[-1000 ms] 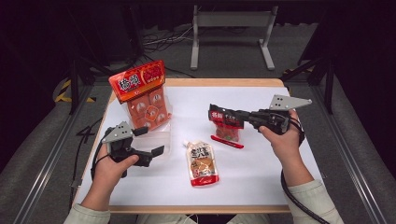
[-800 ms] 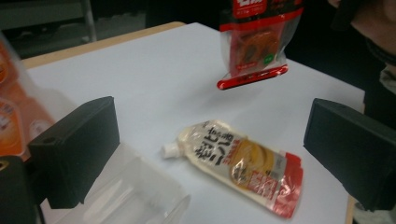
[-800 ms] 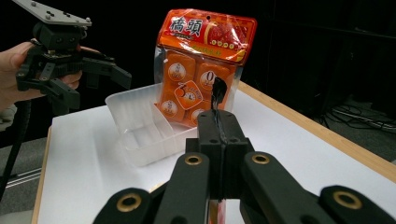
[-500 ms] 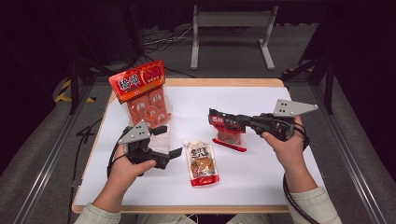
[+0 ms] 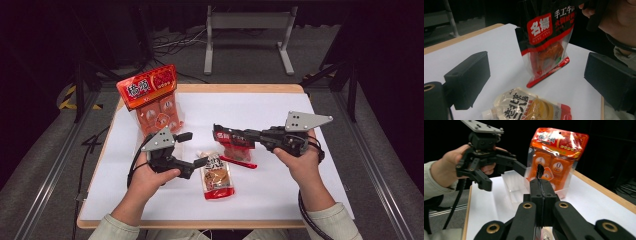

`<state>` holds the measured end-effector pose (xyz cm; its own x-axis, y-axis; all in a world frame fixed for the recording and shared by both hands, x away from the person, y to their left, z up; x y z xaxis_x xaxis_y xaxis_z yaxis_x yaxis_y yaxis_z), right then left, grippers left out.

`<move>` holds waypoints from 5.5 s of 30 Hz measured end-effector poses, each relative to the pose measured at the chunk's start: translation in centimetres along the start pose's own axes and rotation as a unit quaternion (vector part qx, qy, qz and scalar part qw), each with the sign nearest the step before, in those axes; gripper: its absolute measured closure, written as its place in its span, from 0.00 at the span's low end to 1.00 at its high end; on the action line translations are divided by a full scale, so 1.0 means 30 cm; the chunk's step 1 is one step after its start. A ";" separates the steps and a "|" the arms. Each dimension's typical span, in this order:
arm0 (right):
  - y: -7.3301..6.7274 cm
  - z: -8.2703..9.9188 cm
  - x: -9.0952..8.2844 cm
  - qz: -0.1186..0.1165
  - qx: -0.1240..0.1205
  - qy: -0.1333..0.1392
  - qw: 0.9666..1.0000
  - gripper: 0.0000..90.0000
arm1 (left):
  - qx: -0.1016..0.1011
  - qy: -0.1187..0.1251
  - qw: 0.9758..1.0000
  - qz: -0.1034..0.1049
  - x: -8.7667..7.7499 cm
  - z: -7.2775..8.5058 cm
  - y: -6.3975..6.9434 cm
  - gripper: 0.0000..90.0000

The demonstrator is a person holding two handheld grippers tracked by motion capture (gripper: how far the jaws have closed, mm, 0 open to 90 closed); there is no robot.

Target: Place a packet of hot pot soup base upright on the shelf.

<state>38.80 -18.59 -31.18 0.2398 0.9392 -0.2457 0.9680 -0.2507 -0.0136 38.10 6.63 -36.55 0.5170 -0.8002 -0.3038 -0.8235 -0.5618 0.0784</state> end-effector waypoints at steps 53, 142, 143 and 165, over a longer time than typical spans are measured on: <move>-0.059 0.010 0.095 -0.024 -0.026 0.027 0.999 1.00 | -0.048 0.004 0.997 0.060 0.055 0.020 -0.004 0.89; 0.109 0.149 -0.112 0.084 0.067 0.030 0.994 0.80 | 0.044 0.010 0.997 -0.069 -0.264 -0.048 -0.327 0.97; 0.108 0.150 -0.115 0.086 0.067 0.028 0.994 0.80 | 0.044 0.010 0.997 -0.070 -0.265 -0.047 -0.331 0.97; 0.101 0.163 -0.145 0.095 0.072 0.029 0.992 0.80 | 0.065 0.002 0.997 -0.044 -0.249 0.012 -0.404 0.97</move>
<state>40.32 -24.56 -34.88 0.4251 0.8825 -0.2012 0.8852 -0.4518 -0.1112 44.13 19.49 -35.57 0.5895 -0.7500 -0.3001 -0.7981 -0.5982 -0.0727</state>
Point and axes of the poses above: each handheld gripper's, and its own axes: x roughly forward along the jaws, z roughly out of its underside, y roughly to its right, the point moved 5 cm from there along x, roughly forward along the jaws, and after that the axes turned 8 degrees about -z, right-handed, at the moved point
